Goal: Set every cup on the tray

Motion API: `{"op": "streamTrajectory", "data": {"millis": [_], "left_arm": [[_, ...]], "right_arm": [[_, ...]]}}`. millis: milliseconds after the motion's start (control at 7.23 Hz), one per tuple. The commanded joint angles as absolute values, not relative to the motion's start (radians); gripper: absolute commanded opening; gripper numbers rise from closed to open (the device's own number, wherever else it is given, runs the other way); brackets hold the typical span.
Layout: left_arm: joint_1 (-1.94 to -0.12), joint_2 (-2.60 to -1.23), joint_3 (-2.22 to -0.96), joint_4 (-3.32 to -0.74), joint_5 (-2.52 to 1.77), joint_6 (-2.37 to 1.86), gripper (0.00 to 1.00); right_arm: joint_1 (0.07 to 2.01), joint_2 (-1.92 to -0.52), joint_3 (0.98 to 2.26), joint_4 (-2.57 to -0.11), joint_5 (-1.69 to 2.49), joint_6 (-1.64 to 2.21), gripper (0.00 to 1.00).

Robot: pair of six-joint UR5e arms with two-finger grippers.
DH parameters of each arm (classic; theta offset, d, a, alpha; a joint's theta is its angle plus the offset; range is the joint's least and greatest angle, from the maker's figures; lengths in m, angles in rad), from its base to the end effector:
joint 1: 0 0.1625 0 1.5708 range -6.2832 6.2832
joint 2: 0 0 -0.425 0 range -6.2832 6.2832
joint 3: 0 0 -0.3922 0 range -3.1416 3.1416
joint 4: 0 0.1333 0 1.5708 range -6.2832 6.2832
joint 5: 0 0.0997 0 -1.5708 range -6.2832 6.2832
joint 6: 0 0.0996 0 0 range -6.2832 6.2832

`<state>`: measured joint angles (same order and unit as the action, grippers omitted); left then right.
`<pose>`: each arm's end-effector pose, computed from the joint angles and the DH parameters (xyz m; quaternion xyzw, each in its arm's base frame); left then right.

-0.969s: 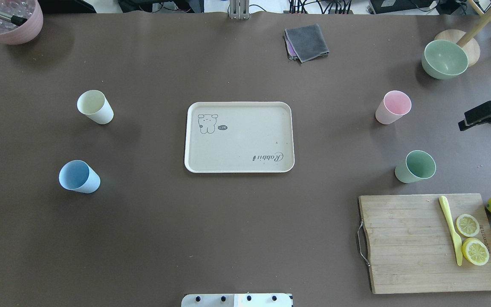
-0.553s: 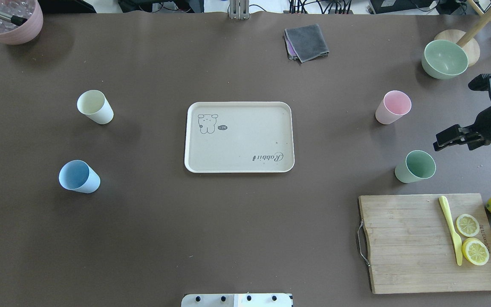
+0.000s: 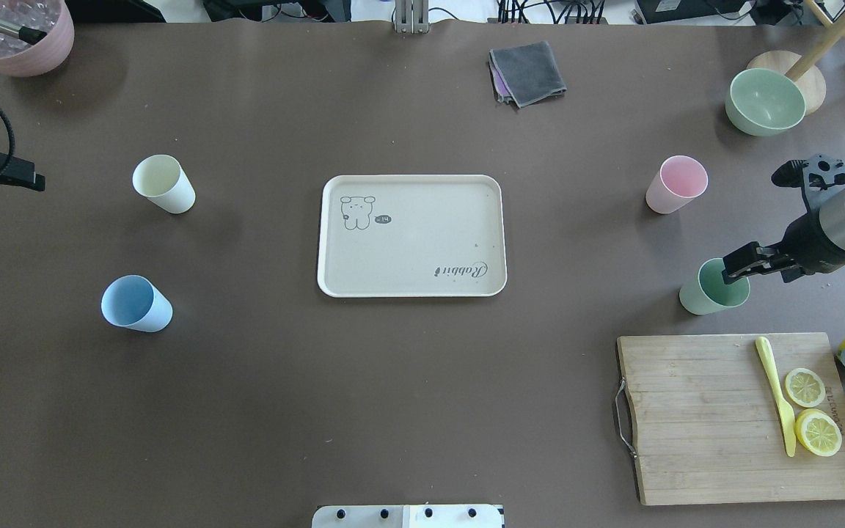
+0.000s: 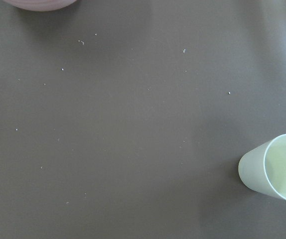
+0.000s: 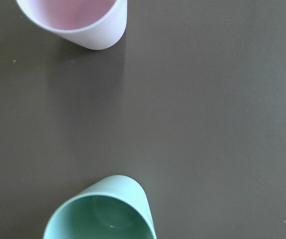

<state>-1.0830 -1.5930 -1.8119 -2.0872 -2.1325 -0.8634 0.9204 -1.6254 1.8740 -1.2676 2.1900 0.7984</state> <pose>0.1720 -0.4954 0.4752 0.1246 0.4284 -0.0624 0.8928 -0.2332 -0.4312 0.5072 0.0000 -0.3915 -0.0150 0.9201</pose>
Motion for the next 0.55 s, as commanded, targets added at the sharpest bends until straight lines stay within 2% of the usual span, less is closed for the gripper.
{"op": "streamTrajectory", "data": {"millis": [0,277,415], "left_arm": [[-0.97,-1.591,-1.864,-2.083,-2.064,-0.993,0.98],[-0.933,-1.592,-1.871,-2.083,-2.039,-1.009,0.98],[-0.931,-1.592,-1.878,-2.083,-2.042,-1.011,0.98]], "right_arm": [[0.914,-1.626,1.862,-1.267,2.187,0.801,1.0],[0.901,-1.625,1.852,-1.267,2.187,0.799,0.98],[0.894,-1.621,1.848,-1.269,2.187,0.801,0.66]]}}
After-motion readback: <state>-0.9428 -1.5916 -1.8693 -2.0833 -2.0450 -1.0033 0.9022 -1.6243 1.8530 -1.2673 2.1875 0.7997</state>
